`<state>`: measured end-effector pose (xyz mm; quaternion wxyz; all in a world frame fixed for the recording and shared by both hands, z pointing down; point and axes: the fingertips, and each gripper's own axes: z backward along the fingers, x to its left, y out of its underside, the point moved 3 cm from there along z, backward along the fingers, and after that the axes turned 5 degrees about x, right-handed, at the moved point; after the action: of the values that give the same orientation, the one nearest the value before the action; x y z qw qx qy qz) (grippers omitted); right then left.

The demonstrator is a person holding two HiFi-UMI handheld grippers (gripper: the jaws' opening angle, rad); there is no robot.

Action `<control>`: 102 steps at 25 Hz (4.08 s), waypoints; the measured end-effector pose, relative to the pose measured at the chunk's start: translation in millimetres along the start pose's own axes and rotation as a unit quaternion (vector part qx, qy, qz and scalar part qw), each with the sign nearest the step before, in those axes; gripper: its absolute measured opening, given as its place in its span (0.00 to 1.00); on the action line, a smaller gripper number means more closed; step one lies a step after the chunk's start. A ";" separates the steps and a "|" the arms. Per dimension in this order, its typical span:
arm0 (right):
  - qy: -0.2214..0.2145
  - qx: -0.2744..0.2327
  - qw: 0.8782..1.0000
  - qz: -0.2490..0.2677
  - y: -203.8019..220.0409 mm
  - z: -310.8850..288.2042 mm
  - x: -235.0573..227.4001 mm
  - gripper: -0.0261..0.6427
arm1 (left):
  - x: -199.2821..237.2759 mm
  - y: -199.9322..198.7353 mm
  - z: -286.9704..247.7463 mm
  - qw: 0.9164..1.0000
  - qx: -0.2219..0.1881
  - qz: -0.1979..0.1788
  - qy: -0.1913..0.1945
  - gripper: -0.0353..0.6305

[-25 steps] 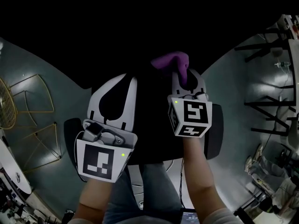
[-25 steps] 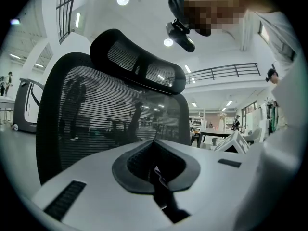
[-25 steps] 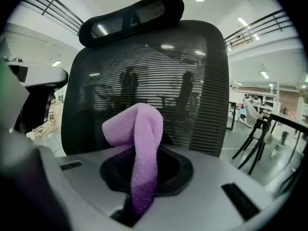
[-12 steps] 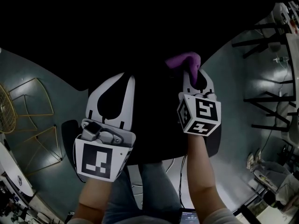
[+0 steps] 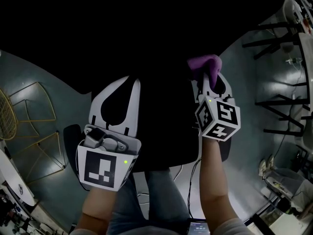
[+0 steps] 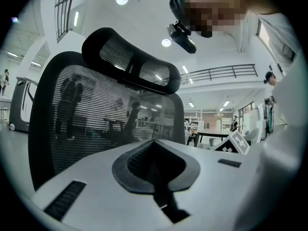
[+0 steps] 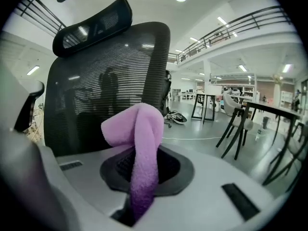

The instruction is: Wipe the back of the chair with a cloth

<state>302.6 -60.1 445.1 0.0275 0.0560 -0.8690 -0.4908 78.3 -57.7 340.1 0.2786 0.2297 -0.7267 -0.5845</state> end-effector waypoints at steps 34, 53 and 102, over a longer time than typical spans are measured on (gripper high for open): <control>0.001 0.024 0.999 0.025 48.6 -14.7 35.2 0.12 | 28.5 23.9 28.5 0.999 0.004 0.003 -0.039 0.07; -0.056 0.025 0.997 0.051 44.2 -25.5 143.4 0.12 | 76.1 9.7 74.1 0.998 -0.015 0.004 -0.062 0.07; -0.156 0.011 0.986 0.066 61.6 -12.5 344.5 0.12 | 161.5 7.2 128.1 0.999 -0.015 0.013 -0.044 0.07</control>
<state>-42.3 -82.0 501.8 -0.0763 -0.0785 -0.8696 -0.4814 -127.4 -70.3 348.5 0.2577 0.1897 -0.7322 -0.6012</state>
